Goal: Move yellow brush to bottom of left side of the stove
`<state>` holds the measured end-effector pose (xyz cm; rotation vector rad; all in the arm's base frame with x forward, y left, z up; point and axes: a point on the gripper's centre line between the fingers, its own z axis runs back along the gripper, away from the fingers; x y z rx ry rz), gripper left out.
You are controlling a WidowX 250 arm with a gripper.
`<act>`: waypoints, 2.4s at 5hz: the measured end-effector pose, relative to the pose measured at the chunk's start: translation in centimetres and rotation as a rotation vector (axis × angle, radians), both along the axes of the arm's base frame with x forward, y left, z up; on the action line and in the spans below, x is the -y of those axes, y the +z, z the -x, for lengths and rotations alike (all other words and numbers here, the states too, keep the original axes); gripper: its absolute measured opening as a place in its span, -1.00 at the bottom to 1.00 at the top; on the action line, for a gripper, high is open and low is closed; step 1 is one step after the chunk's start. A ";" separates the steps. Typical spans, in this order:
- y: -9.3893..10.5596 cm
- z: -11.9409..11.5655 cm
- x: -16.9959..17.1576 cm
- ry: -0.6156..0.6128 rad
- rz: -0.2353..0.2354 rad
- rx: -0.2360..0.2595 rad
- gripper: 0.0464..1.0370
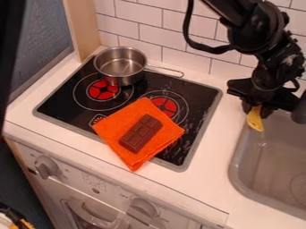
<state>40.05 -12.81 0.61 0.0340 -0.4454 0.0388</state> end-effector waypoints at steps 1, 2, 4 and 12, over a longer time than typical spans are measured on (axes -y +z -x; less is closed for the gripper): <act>0.5 0.1 -0.5 -0.006 0.006 0.000 -0.46; 1.5 0.1 -2.3 0.029 0.003 0.011 -0.46; 6.0 1.3 -4.0 0.037 0.002 0.101 -0.47; 2.9 15.1 -25.9 0.574 -0.013 -0.097 -0.47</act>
